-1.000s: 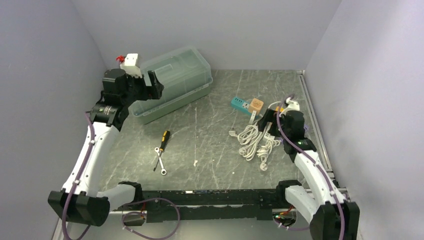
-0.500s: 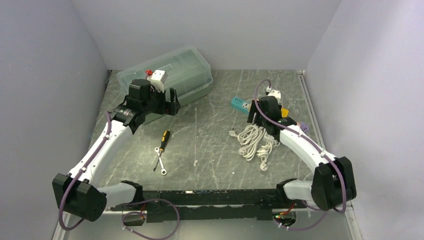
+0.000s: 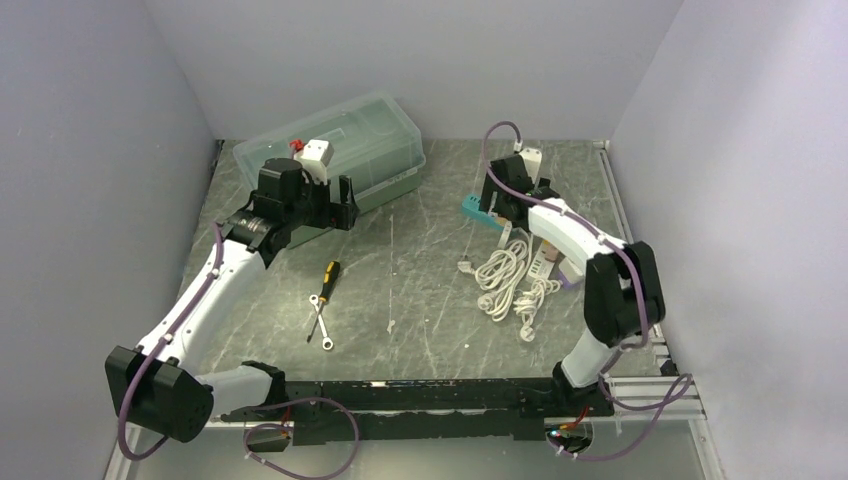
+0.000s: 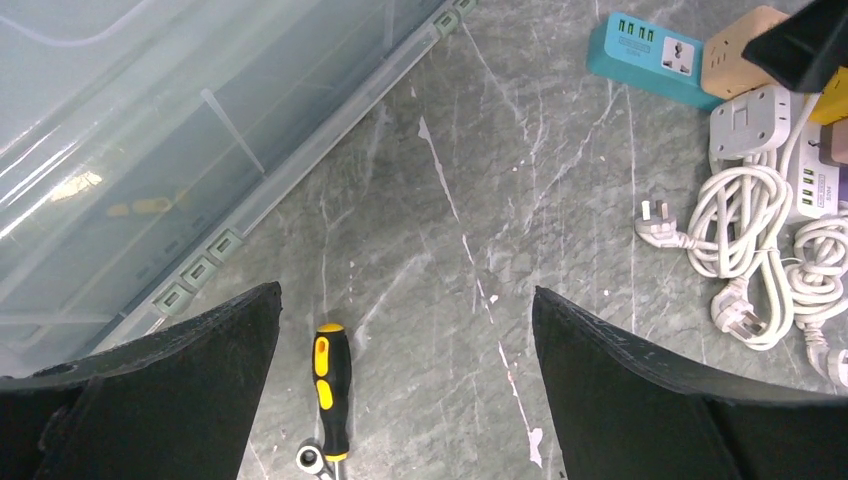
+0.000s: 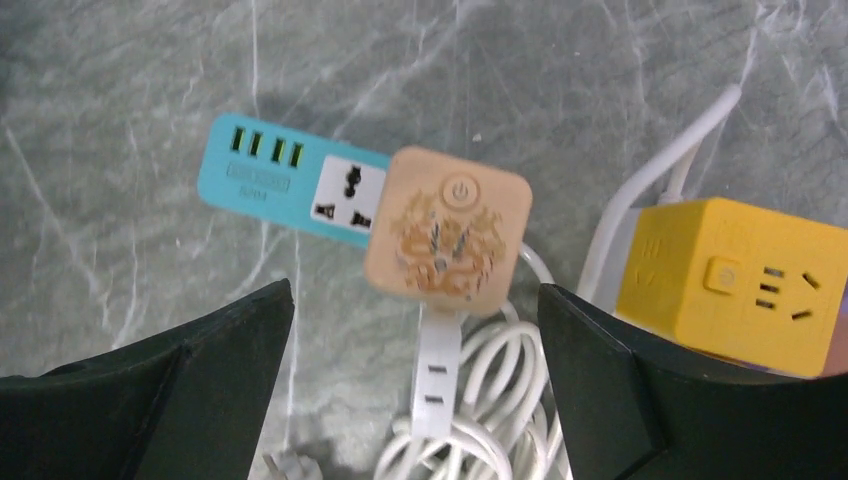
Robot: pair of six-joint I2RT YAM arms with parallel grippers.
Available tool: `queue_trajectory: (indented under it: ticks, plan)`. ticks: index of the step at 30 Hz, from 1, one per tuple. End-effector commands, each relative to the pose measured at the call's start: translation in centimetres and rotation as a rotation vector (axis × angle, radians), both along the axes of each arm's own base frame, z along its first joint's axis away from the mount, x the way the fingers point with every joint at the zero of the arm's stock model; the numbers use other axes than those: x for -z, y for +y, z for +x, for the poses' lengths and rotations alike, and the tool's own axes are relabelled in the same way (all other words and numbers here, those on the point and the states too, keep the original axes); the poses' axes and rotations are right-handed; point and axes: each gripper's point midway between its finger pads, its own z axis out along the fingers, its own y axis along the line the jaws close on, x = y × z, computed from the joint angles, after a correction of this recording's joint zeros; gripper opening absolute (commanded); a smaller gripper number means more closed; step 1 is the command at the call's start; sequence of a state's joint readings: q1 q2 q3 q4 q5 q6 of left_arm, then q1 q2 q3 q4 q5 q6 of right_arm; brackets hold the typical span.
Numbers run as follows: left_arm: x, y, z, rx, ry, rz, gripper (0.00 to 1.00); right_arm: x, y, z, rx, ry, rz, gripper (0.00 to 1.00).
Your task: Pull the plug off the socket
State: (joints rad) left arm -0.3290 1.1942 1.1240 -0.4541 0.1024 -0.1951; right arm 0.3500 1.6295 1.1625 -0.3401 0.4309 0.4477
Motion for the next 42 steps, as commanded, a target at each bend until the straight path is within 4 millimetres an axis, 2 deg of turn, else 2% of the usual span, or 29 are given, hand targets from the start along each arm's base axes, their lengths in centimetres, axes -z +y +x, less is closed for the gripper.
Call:
queue_trajectory:
  ticks: [1, 6, 13, 27, 31, 35, 42]
  plan:
    - [-0.9, 0.2, 0.6, -0.009, -0.031, 0.015, 1.00, 0.1, -1.4, 1.5, 0.127, 0.019, -0.069, 0.96]
    - [-0.8, 0.5, 0.7, -0.023, -0.036, 0.025, 1.00, 2.3, -1.8, 1.7, 0.202, 0.072, -0.083, 0.96]
    - [-0.8, 0.4, 0.7, -0.017, -0.031, 0.022, 1.00, 3.6, -1.5, 1.8, 0.199, 0.072, -0.060, 0.93]
    - [-0.3, 0.5, 1.0, -0.022, -0.016, 0.037, 1.00, 3.4, -2.4, 2.8, 0.180, 0.061, -0.033, 0.73]
    - [-0.2, 0.5, 1.0, -0.024, -0.011, 0.040, 1.00, 3.3, -2.2, 2.9, 0.150, 0.054, 0.007, 0.64]
    - [-0.2, 0.5, 1.0, -0.024, -0.011, 0.040, 1.00, 2.9, -1.7, 3.0, 0.100, 0.034, 0.019, 0.46]
    - [-0.3, 0.4, 0.9, -0.019, -0.011, 0.032, 1.00, 2.4, 1.7, 3.0, -0.098, 0.009, 0.054, 0.20]
